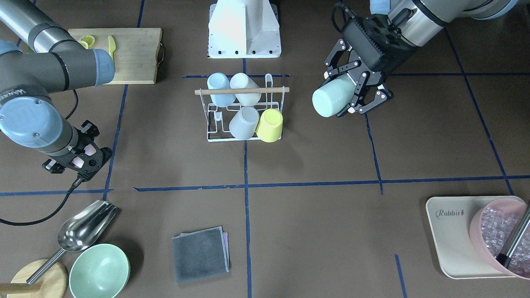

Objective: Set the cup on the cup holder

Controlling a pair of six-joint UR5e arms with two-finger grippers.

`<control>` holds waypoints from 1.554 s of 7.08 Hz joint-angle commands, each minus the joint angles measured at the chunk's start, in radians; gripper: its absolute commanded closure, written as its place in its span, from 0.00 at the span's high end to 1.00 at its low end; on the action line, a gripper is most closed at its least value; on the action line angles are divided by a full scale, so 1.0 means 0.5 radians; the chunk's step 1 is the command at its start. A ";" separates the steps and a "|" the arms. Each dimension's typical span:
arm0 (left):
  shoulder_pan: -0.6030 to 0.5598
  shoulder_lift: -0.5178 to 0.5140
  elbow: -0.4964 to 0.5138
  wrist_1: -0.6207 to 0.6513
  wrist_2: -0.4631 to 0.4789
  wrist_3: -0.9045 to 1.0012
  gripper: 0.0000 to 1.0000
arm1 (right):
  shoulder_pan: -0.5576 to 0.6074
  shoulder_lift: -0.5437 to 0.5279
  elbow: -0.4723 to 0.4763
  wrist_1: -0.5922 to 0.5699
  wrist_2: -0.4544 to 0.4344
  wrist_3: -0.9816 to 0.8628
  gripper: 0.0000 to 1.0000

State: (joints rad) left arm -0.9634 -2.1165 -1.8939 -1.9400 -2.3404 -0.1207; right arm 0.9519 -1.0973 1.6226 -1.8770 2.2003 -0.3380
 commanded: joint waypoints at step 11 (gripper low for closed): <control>0.908 0.497 0.546 -2.886 1.266 -0.390 0.04 | -0.578 -0.066 -0.210 3.780 -0.718 1.645 0.04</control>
State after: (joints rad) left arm -0.5268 -1.8345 -1.7530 -3.2365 -1.7103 -0.2915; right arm 0.6928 -1.1249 1.5734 -0.0898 1.8858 0.4872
